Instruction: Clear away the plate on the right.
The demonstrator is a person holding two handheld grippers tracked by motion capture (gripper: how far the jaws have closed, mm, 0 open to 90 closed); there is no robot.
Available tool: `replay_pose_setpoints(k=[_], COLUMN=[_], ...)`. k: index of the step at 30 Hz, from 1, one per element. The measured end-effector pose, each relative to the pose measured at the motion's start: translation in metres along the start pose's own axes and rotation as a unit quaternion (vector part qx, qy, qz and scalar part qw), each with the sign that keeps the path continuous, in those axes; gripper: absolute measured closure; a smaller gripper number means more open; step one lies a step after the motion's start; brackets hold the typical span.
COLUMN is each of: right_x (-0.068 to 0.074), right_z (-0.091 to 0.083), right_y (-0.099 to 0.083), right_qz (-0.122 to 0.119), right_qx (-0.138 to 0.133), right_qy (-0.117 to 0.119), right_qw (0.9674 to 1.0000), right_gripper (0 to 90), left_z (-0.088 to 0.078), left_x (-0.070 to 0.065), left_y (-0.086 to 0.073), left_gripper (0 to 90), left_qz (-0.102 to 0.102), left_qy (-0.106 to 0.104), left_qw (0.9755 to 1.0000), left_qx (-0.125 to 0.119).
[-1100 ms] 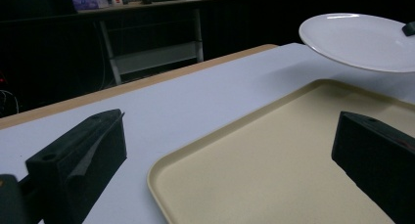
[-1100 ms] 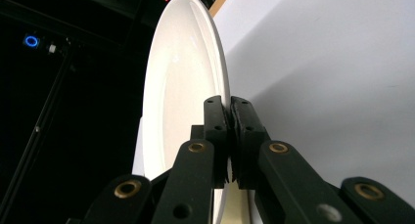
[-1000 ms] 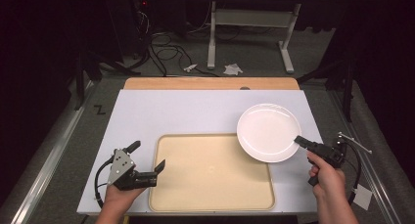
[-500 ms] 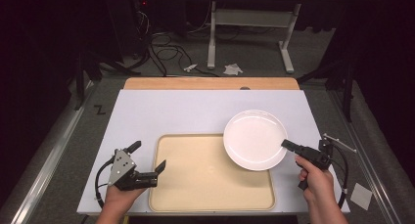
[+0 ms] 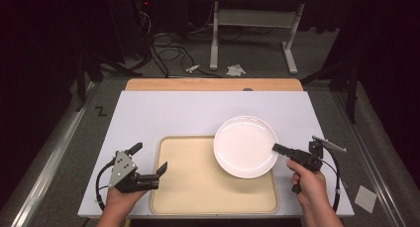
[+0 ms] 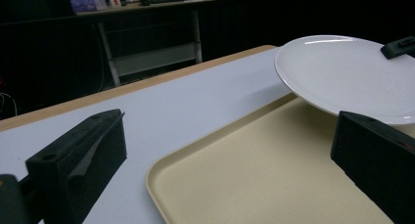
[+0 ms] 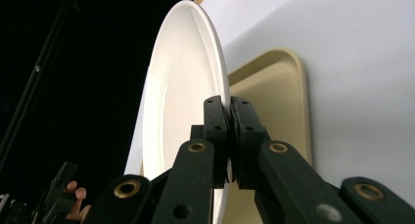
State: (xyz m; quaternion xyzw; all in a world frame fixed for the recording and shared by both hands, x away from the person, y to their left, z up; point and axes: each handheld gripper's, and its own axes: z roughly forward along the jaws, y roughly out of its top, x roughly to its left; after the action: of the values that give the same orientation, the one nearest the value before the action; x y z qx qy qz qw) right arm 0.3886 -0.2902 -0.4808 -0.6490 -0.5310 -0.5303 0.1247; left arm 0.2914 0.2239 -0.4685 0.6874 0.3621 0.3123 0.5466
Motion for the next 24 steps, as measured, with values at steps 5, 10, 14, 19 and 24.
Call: replay_pose_setpoints(k=[5,10,14,19,24], right_x=[0.004,0.007,0.010,0.016,0.021], right_z=[0.007,0.013,0.018,0.027,0.036], right_y=[-0.004,-0.007,-0.010,-0.017,-0.024], right_qz=[-0.007,-0.011,-0.014,-0.027,-0.032], right_qx=[0.015,0.026,0.039,0.052,0.069], right_qy=[0.001,0.005,0.005,0.004,0.003], right_qw=[0.9999,0.9996,0.9991,0.9983,0.9971], right_gripper=[89.3,89.2,89.2,89.1,89.1], left_z=[0.000,-0.001,-0.001,-0.001,-0.001], left_x=[0.000,0.001,0.001,0.001,0.001], left_y=[0.000,0.000,0.000,0.000,0.000], left_gripper=[0.7,0.7,0.6,0.6,0.7], left_qz=[-0.001,-0.001,-0.001,-0.002,-0.001], left_qy=[0.002,0.003,0.002,0.003,0.003], left_qw=[1.0000,1.0000,1.0000,1.0000,1.0000], left_qx=[0.000,0.001,0.000,-0.001,-0.001])
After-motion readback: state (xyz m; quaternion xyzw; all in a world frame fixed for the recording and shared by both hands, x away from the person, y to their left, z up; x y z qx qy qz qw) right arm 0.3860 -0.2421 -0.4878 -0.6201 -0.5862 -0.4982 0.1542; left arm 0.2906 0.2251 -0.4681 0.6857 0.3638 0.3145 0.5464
